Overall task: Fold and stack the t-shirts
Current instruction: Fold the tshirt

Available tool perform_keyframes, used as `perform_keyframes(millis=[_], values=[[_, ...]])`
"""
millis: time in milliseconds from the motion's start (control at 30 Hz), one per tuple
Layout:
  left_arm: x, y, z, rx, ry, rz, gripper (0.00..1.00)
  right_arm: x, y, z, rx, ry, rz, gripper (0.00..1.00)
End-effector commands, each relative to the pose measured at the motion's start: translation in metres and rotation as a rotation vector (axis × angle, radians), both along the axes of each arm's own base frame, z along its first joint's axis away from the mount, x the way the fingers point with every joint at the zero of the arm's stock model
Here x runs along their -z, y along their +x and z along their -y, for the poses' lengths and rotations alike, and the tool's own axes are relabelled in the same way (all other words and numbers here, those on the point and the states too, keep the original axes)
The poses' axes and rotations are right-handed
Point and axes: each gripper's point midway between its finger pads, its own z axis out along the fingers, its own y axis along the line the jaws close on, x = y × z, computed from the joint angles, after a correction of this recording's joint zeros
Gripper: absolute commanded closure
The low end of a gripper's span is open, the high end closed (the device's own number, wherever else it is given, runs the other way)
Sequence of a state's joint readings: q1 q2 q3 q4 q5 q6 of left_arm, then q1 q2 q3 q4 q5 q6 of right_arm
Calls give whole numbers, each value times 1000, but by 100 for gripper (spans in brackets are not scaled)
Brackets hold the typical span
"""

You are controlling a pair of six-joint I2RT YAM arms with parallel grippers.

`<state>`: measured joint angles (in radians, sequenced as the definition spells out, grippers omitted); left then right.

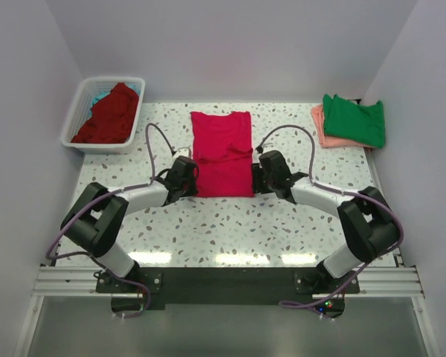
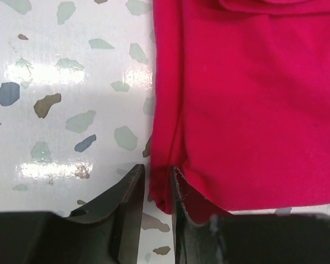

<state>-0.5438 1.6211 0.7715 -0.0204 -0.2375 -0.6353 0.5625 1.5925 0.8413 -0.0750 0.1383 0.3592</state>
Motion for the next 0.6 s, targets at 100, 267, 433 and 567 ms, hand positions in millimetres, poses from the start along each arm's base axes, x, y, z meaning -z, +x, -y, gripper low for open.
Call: perform_keyframes(millis=[100, 267, 433, 567], values=[[-31, -6, 4, 10, -60, 58, 70, -49, 5, -5, 11, 76, 117, 54], [-51, -2, 4, 9, -83, 147, 70, -54, 18, -11, 2, 56, 142, 53], [-70, 35, 26, 21, -95, 200, 70, -46, 41, -29, -32, 49, 138, 54], [-52, 60, 39, 18, -68, 178, 71, -47, 69, -46, -46, 47, 154, 55]])
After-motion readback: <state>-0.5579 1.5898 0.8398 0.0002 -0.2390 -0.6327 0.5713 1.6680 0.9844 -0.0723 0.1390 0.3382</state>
